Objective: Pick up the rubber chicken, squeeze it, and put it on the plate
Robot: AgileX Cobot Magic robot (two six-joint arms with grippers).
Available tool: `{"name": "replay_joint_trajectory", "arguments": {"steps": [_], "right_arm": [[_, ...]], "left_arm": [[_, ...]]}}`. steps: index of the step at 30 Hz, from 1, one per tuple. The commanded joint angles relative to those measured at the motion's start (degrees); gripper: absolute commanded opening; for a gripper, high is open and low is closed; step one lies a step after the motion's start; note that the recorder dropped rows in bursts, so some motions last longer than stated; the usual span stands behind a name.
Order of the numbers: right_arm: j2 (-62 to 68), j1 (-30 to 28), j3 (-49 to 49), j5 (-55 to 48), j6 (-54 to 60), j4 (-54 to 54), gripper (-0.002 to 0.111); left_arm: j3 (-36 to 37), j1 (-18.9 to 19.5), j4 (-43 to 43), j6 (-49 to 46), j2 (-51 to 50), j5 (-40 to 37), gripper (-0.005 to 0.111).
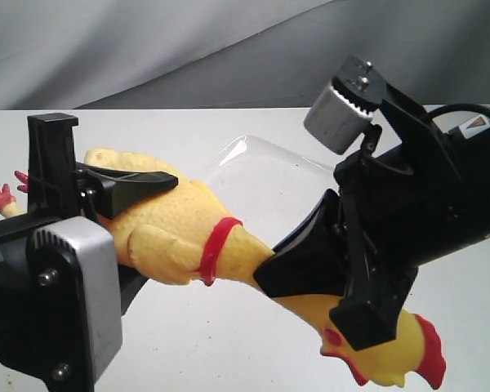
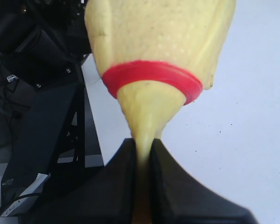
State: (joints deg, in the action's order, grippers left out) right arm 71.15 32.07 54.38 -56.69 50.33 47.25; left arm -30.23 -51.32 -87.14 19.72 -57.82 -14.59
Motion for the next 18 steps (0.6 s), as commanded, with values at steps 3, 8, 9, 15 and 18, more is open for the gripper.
{"name": "replay_joint_trajectory", "arguments": {"steps": [3,8,9,15,18], "right_arm": [[-0.29,-0.01,0.06,2.17,0.14,0.66,0.0],[-0.29,-0.01,0.06,2.03,0.14,1.05,0.0],[-0.29,-0.01,0.06,2.03,0.14,1.05,0.0],[-0.29,-0.11,0.06,4.17,-3.61,-1.74,0.0],[-0.29,-0.11,0.06,4.44,-3.92,-2.02,0.0]], "left_arm": [[-0.4,-0.23,0.24,1.39,-0.09,-0.42,0.085],[-0.4,-0.23,2.98,1.92,-0.09,-1.98,0.084],[-0.4,-0.23,3.23,1.92,-0.09,-1.68,0.082],[-0.4,-4.96,3.66,1.92,-0.09,-5.22,0.06],[-0.4,-7.66,7.22,1.92,-0.09,-7.01,0.026]]}}
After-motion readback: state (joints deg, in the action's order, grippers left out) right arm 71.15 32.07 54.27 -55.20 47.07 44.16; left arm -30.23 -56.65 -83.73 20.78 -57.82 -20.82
